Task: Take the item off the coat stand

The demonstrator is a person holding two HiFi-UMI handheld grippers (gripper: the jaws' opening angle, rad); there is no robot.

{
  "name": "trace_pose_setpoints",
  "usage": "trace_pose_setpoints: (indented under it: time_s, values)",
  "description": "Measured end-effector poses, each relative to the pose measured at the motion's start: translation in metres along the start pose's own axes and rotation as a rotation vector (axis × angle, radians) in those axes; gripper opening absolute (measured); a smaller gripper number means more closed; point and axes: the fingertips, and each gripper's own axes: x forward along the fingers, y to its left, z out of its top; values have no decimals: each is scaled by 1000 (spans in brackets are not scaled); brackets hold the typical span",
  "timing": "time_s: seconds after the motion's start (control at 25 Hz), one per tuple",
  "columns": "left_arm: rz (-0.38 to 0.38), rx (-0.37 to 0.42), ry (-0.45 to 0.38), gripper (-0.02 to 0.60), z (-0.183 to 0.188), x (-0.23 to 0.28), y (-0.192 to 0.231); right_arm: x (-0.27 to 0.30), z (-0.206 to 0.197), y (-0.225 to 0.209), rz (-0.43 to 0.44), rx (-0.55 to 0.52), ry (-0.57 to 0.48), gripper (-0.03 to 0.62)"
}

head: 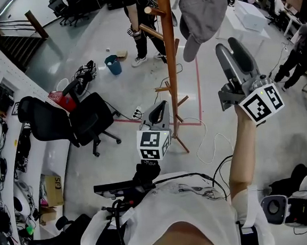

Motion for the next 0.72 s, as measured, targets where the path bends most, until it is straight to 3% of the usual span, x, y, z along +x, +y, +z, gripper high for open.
trace_pose_setpoints:
  time_s: [0.28, 0.48, 0.6, 0.72]
  values:
    - [6, 3, 0, 5, 0, 1, 3, 52, 63, -13, 148, -10, -61, 253]
    - [18, 5, -1, 5, 0, -1, 8, 83, 57, -30, 274, 128, 24, 253]
    - [34, 2, 1, 5, -2, -2, 13, 92, 48, -26, 323, 140, 49, 248]
    - [52, -1, 0, 5, -2, -4, 18, 94, 44, -20, 325, 92, 54, 73]
